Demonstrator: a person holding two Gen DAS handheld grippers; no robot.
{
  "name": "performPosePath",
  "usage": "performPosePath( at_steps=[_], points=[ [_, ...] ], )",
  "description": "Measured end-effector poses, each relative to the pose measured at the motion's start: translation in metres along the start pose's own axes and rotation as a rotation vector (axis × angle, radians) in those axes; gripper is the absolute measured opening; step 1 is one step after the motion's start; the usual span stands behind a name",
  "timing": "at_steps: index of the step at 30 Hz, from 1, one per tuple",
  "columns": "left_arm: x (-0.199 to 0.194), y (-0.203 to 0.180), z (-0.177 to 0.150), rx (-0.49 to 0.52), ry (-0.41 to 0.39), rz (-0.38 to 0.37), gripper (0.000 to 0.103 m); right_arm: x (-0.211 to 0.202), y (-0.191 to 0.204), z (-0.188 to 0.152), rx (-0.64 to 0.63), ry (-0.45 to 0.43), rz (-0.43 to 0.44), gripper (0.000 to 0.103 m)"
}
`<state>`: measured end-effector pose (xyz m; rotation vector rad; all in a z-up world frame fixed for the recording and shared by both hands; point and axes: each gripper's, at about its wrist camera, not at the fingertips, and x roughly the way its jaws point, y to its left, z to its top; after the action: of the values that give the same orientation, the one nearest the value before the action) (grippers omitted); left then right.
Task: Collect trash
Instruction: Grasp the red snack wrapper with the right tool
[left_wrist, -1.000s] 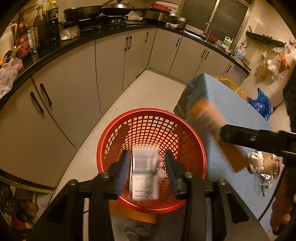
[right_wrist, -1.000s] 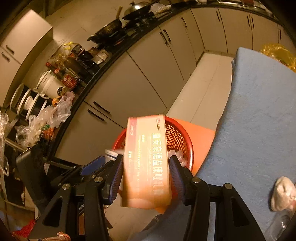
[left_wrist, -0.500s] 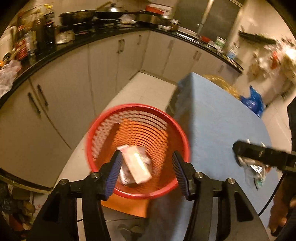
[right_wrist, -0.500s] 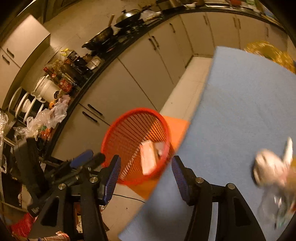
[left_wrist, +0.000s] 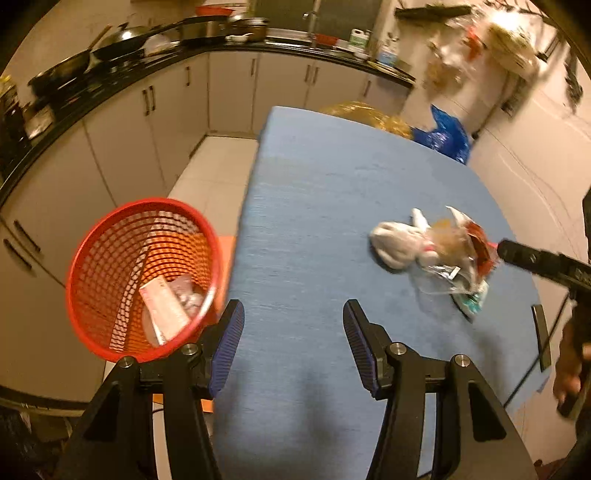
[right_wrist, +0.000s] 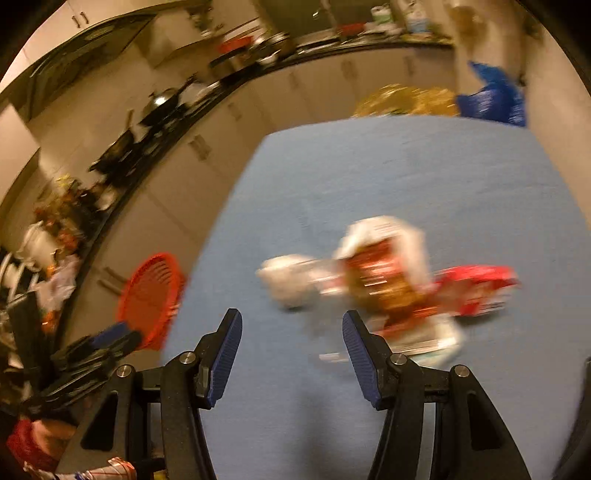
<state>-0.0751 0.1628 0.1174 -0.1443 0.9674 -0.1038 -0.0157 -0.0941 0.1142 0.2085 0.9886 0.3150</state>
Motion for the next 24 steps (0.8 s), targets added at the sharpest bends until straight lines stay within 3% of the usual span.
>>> performPosePath(
  at_steps=[4, 11, 12, 13, 15, 20, 24],
  points=[
    [-0.001, -0.017, -0.001, 0.010, 0.009, -0.005, 0.055, 0.008, -0.021, 0.010, -0.115, -0.003, -0.095, 0.056],
    [-0.009, -0.038, -0.007, 0.022, 0.019, -0.015, 0.062, 0.042, -0.027, 0.012, -0.218, 0.062, -0.075, 0.053],
    [-0.009, -0.040, -0.008, 0.023, 0.025, -0.015, 0.062, 0.045, -0.025, 0.012, -0.224, 0.069, -0.075, 0.049],
    [-0.010, -0.042, -0.009, 0.027, 0.029, -0.013, 0.062, 0.047, -0.023, 0.012, -0.232, 0.077, -0.070, 0.040],
    [-0.011, -0.045, -0.012, 0.030, 0.033, -0.009, 0.062, 0.046, -0.018, 0.009, -0.247, 0.089, -0.064, 0.034],
    [-0.009, -0.050, -0.013, 0.023, 0.052, -0.015, 0.068, 0.043, 0.010, -0.011, -0.264, 0.112, 0.032, 0.032],
    [-0.001, -0.054, -0.014, 0.013, 0.077, -0.040, 0.070, 0.036, 0.028, -0.031, -0.241, 0.163, 0.214, 0.032]
  ],
)
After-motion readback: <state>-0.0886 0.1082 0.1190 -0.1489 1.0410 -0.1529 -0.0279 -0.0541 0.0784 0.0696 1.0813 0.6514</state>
